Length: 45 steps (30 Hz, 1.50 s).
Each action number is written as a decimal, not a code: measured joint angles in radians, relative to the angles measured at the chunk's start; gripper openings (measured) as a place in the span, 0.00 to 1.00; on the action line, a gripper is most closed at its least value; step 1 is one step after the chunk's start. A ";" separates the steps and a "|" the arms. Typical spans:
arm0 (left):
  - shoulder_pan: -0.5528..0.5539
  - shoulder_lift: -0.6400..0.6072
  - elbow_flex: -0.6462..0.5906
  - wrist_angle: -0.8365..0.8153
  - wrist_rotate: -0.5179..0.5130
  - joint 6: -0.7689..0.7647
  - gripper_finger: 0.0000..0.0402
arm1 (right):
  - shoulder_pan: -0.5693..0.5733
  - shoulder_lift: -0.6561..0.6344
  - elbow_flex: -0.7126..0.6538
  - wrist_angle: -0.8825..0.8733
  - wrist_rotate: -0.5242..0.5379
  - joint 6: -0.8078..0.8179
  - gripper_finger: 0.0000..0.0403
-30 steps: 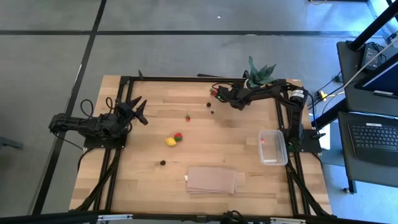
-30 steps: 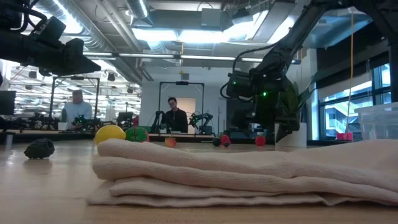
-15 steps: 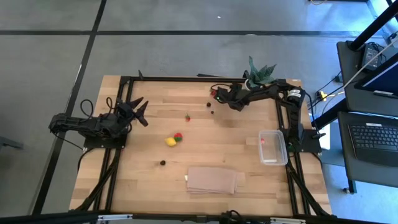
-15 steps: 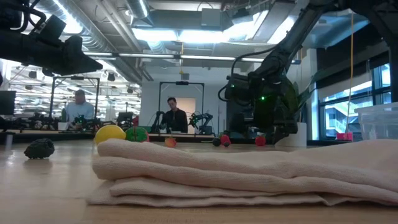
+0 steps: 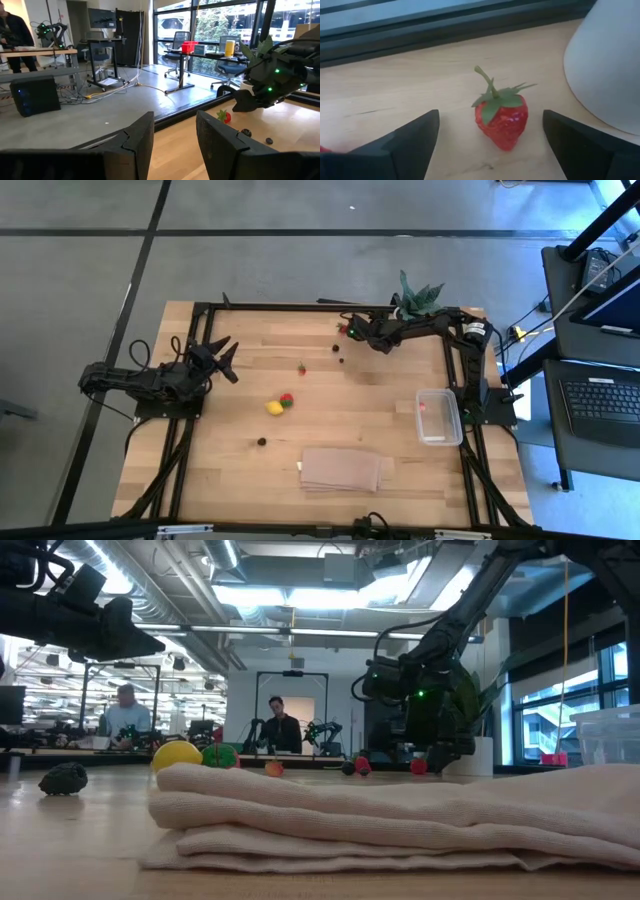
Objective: Pick and placing Produce into tupperware
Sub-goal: Put the top right red strawberry into the transparent bin
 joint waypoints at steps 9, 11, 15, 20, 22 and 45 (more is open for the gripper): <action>0.000 0.000 0.000 0.000 0.000 0.000 0.35 | 0.000 0.001 0.000 0.001 0.000 0.000 0.79; 0.000 0.000 0.000 0.000 0.000 0.000 0.35 | 0.000 0.002 0.000 0.001 0.002 0.000 0.74; 0.000 0.000 0.000 0.000 0.000 0.000 0.35 | 0.000 0.002 0.000 0.003 0.004 0.000 0.64; 0.000 0.000 0.000 0.000 0.000 0.000 0.35 | 0.000 0.003 0.000 0.005 0.004 0.000 0.53; 0.000 0.000 0.000 0.000 0.000 0.000 0.35 | 0.000 0.003 0.000 0.005 0.004 0.000 0.49; 0.000 0.000 0.000 -0.001 0.000 0.000 0.35 | 0.099 -0.018 0.011 0.004 -0.032 -0.001 0.34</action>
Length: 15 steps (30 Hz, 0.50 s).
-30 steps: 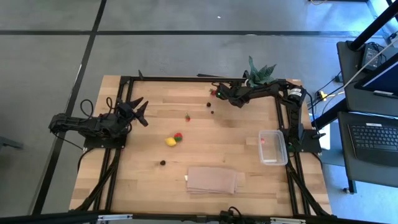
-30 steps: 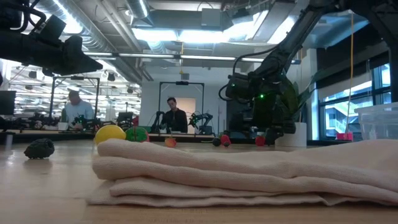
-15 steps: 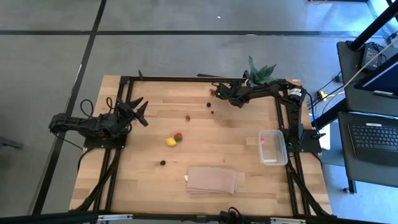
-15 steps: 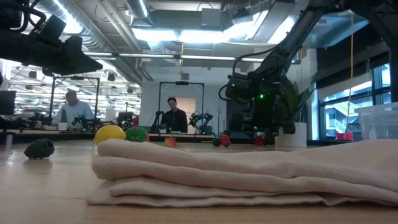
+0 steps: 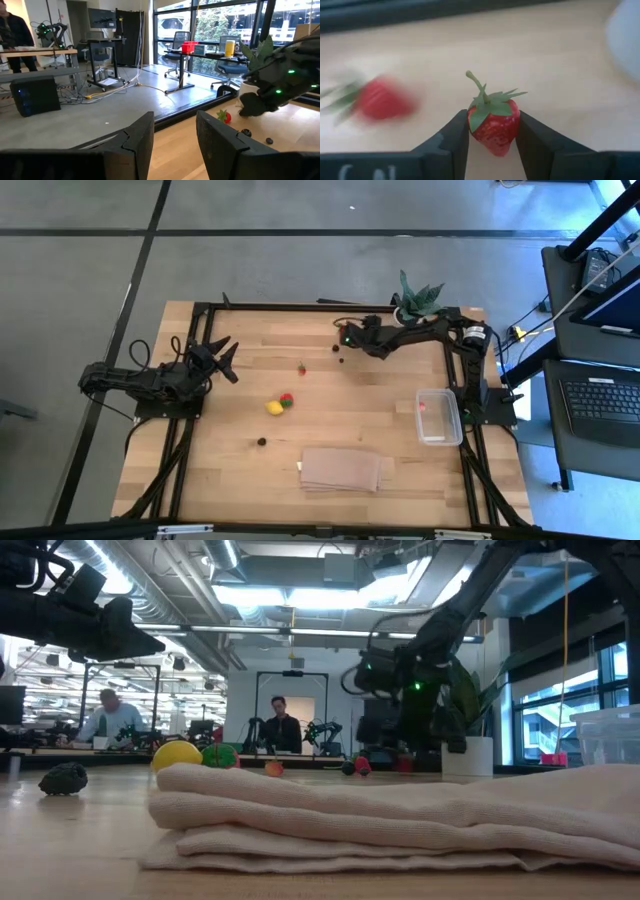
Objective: Pick and placing Produce into tupperware
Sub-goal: Put the top right red strawberry into the transparent bin
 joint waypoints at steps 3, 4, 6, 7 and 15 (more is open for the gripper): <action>0.000 0.000 0.000 0.000 0.000 0.000 0.35 | 0.054 -0.038 0.030 -0.004 -0.003 -0.046 0.35; 0.000 0.000 0.000 0.000 0.000 0.000 0.35 | 0.075 -0.055 0.045 -0.008 -0.002 -0.066 0.36; 0.000 0.000 0.000 0.000 0.000 0.000 0.35 | 0.117 -0.091 0.082 -0.029 0.003 -0.120 0.36; 0.000 0.000 0.000 0.000 0.000 0.000 0.35 | 0.140 -0.114 0.105 -0.047 0.003 -0.145 0.36; 0.000 0.000 0.000 0.000 0.000 0.000 0.35 | 0.334 -0.330 0.352 -0.448 0.012 -0.107 0.36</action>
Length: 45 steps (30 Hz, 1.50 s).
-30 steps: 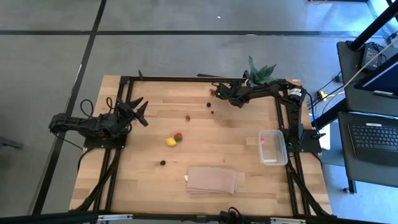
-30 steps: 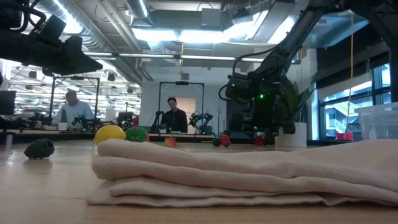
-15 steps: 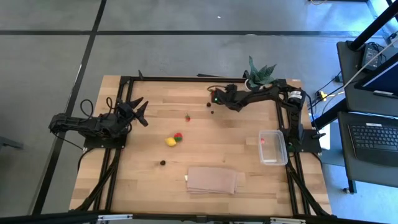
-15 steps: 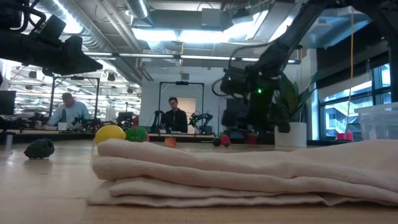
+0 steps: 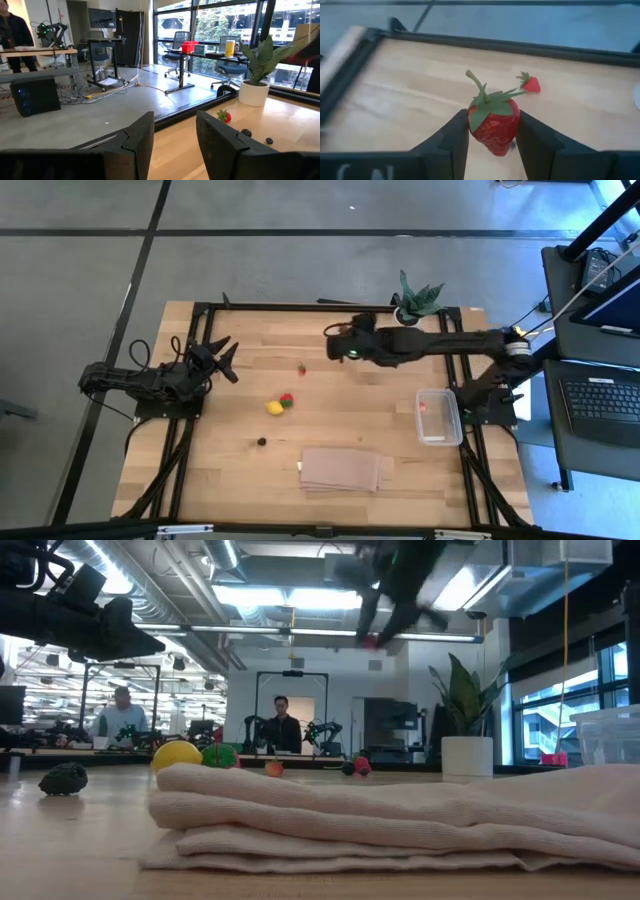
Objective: Pick and placing Produce into tupperware
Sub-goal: Put the top right red strawberry into the transparent bin
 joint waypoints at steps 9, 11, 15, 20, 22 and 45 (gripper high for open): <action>-0.002 0.000 0.000 0.000 0.000 0.000 0.35 | 0.244 -0.110 0.231 -0.772 -0.040 0.508 0.36; -0.002 0.000 0.000 0.000 0.000 0.000 0.35 | 0.301 -0.112 0.243 -0.851 -0.093 0.624 0.36; -0.002 0.000 0.000 0.000 0.000 0.000 0.35 | 0.394 -0.128 0.222 -0.839 -0.139 0.717 0.36; -0.002 0.000 0.000 0.000 0.000 0.000 0.35 | 0.514 -0.118 0.181 -0.838 -0.144 0.868 0.36; -0.002 0.000 0.000 0.000 0.000 0.000 0.35 | 0.552 -0.122 0.144 -0.844 -0.199 0.932 0.36; -0.002 0.000 0.000 0.000 0.000 -0.101 0.35 | 0.725 -0.121 -0.424 -0.842 -0.586 1.027 0.36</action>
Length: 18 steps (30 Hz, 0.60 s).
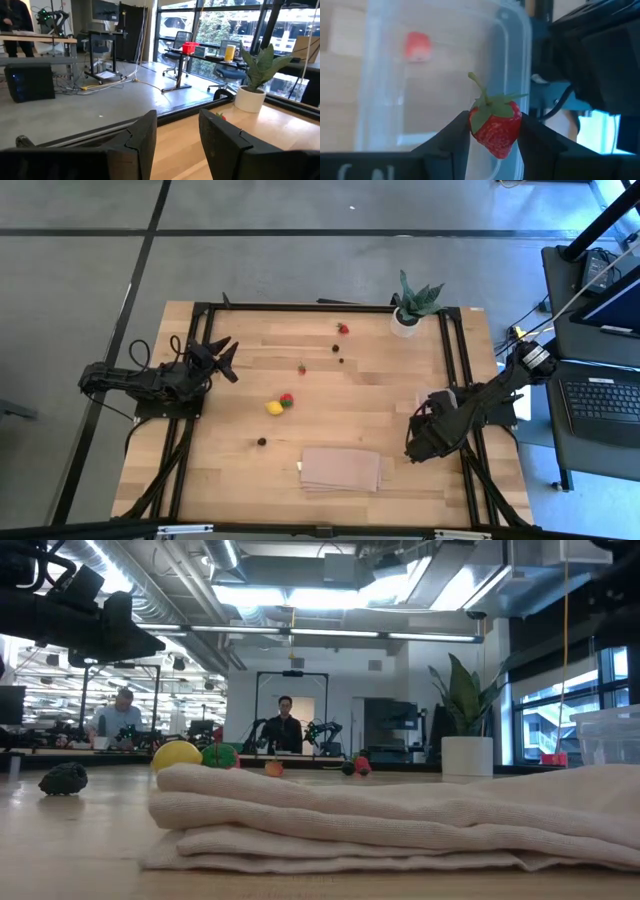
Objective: Pick and placing Produce into tupperware
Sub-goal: Put the top right red strawberry into the transparent bin, then put the top red strawberry into the transparent bin
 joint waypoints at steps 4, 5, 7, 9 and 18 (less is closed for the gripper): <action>0.000 0.000 0.000 0.000 0.000 0.001 0.35 | 0.000 0.000 -0.031 0.016 0.000 0.000 0.38; 0.000 0.000 0.000 0.000 0.000 0.001 0.35 | 0.000 0.000 -0.034 0.021 0.000 -0.001 0.39; 0.000 0.000 0.000 0.000 0.000 0.002 0.35 | 0.000 0.000 -0.037 0.034 0.000 -0.015 0.41; 0.000 0.000 0.000 0.000 0.000 0.002 0.35 | 0.000 0.000 -0.037 0.035 0.000 -0.047 0.44; 0.000 0.000 0.000 0.000 0.000 -0.004 0.35 | 0.000 0.000 -0.037 0.035 0.005 -0.108 0.55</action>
